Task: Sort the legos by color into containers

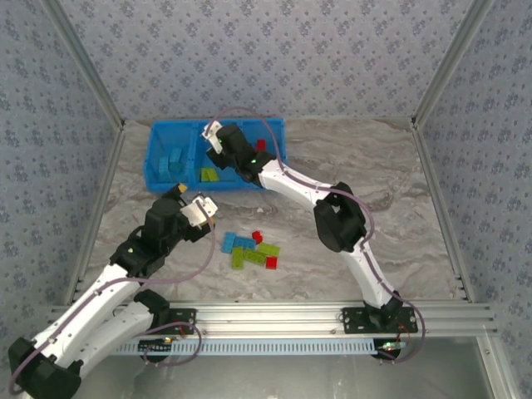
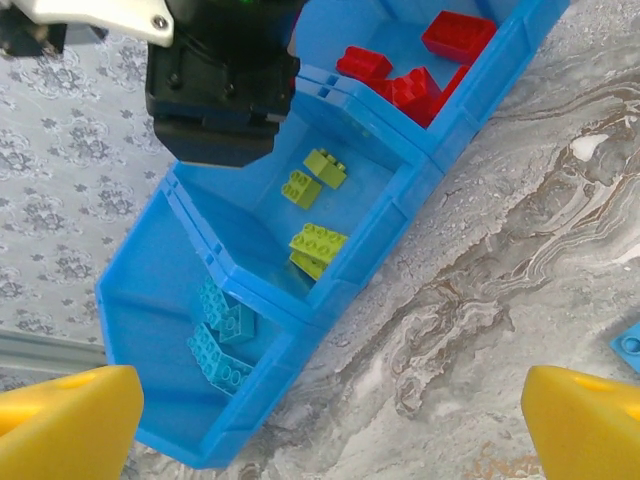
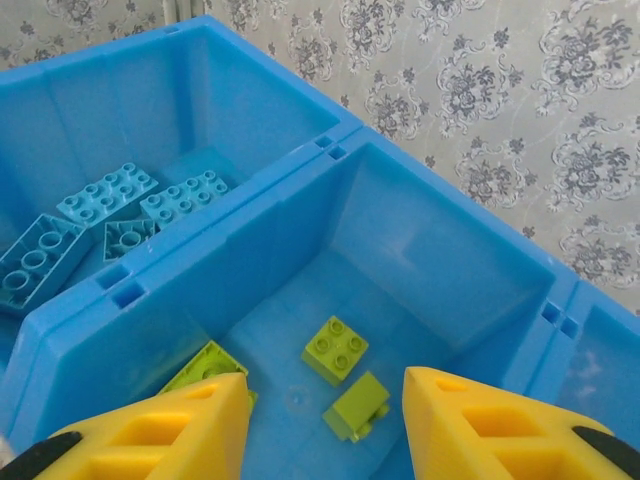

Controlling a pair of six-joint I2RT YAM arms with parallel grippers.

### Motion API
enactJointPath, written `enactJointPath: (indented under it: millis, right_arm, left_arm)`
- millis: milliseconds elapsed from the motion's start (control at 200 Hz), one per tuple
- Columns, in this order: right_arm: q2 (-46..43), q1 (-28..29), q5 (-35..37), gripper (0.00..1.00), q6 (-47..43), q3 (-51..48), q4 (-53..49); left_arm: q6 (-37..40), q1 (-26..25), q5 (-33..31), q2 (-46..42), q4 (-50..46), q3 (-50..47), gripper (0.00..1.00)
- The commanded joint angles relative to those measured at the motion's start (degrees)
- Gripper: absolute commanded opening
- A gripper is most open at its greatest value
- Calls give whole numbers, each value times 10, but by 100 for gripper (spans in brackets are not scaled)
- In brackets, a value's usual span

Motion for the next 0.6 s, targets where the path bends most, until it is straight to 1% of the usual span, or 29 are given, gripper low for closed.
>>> enactJointPath:
  millis: [0,90,160,225,325,375,440,510,595]
  right_arm:
    - [-111,-7,-10,47,34,-55,0]
    - [-183,-21,-11,48,74,-125,1]
    - [-259,-34,-19,49,113,-195,2]
    - [-336,-44,-31,51,150,-291,27]
    - [-441,-51,-51,58,192,-436,91]
    - [-483,-51,-76,60,203,-502,112]
    - [-522,-50,-121,63,214,-544,99]
    - [-548,-46,-180,67,220,-562,48]
    - [-564,-39,-243,72,227,-569,-18]
  left_arm:
    - [-32,5,-9,0,6,17,97]
    - [-49,14,-9,9,6,22,98]
    - [-72,24,-12,22,3,29,99]
    - [-101,35,-16,42,-7,41,99]
    - [-166,56,-11,85,-32,72,99]
    - [-234,66,3,109,-56,98,99]
    - [-352,67,29,145,-107,156,98]
    - [-495,68,66,186,-158,204,94]
    - [-611,67,122,232,-209,230,91]
